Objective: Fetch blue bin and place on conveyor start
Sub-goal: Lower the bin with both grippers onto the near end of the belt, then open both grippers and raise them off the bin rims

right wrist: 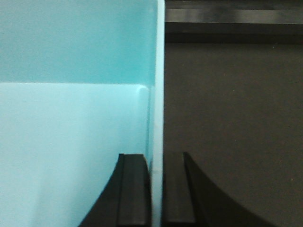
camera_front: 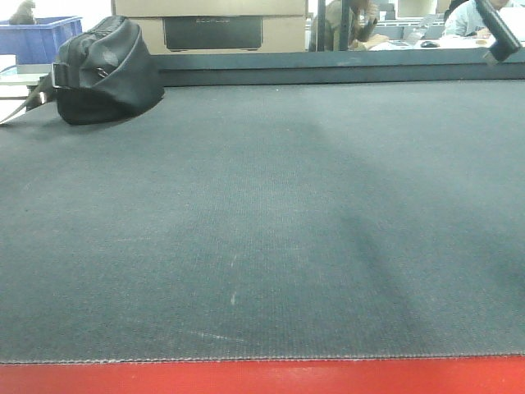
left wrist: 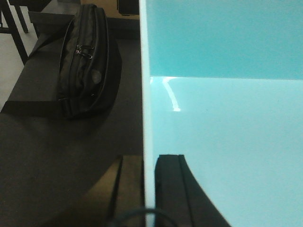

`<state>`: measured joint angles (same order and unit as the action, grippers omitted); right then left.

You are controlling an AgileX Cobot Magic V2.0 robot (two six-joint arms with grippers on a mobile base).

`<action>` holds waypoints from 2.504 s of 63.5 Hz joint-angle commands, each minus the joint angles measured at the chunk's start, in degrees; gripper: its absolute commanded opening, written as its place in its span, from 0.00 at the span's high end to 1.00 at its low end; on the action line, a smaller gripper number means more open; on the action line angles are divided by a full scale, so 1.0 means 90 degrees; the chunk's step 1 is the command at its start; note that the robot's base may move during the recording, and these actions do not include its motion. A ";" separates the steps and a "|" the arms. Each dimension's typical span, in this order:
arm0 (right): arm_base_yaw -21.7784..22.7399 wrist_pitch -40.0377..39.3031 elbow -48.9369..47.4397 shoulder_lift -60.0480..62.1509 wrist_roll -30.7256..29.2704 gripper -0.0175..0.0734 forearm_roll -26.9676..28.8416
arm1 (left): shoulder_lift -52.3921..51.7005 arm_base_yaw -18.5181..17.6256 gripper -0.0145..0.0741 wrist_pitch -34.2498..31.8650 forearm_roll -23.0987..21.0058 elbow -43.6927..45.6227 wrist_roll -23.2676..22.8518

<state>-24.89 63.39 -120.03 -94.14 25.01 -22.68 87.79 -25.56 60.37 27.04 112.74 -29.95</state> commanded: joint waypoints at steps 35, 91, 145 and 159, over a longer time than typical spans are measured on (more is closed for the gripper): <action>0.0073 -0.1592 0.2323 0.0054 0.1106 0.99 0.0038 | 0.0045 0.0014 0.96 -0.1883 -0.0256 -0.2400 -0.0937; 0.0073 -0.3811 0.5049 -0.0325 0.1666 0.50 0.0205 | 0.0578 0.0474 0.67 -0.3756 -0.0393 -0.4822 -0.1190; 0.0269 -0.3426 0.5048 0.1205 0.1370 0.99 0.0084 | -0.0909 0.0474 0.96 -0.3135 -0.0357 -0.4696 -0.1176; 0.0269 -0.4939 0.6317 0.2010 0.0925 0.99 0.0025 | -0.1558 0.0474 0.96 -0.4522 -0.1795 -0.5515 0.0503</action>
<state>-22.77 26.87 -68.04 -79.24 34.45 -21.45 76.41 -21.02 27.24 17.81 66.83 -32.24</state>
